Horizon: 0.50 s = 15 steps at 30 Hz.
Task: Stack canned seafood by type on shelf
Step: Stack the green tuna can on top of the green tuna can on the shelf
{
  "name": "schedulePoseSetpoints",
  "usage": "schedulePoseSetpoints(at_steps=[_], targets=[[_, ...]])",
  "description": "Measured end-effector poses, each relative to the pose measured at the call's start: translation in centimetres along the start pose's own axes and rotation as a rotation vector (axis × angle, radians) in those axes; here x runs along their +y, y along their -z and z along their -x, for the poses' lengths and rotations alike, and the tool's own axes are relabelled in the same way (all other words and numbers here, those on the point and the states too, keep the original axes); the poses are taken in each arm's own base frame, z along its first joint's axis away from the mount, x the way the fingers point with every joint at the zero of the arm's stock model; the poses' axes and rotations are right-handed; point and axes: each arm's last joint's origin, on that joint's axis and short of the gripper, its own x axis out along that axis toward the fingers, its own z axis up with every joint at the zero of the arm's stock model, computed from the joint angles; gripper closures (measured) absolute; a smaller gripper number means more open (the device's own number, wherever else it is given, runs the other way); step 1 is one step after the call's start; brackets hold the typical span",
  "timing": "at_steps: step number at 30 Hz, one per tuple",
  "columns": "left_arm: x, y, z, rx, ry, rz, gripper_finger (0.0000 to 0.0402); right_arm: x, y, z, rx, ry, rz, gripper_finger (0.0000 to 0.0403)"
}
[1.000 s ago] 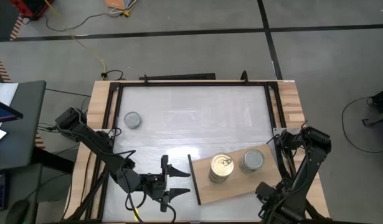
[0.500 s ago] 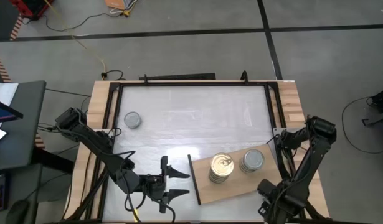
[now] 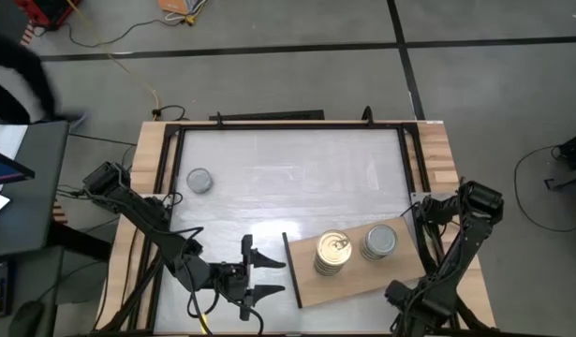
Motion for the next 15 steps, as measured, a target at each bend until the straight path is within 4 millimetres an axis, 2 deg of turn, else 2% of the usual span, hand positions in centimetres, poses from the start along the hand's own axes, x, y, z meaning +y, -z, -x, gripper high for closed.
schedulePoseSetpoints(at_steps=[3, 8, 12, 15], targets=[[0.0, 0.0, 0.0, 0.000, 0.000, 0.000, 0.0173, -0.2, -0.1, -0.3, 0.002, 0.012, -0.009, 0.0155], [0.0, 0.0, 0.0, 0.001, 0.000, -0.001, 0.0173, -0.6, -0.3, -0.8, 0.009, 0.034, -0.008, 0.0244], [0.0, 0.0, 0.0, 0.001, 0.000, -0.002, 0.0173, -0.6, -0.2, -0.7, 0.033, 0.036, 0.044, 0.0243], [0.0, 0.0, 0.0, -0.002, -0.002, -0.013, 0.0173, -0.3, 0.1, 0.3, 0.054, 0.001, 0.100, 0.0243]])
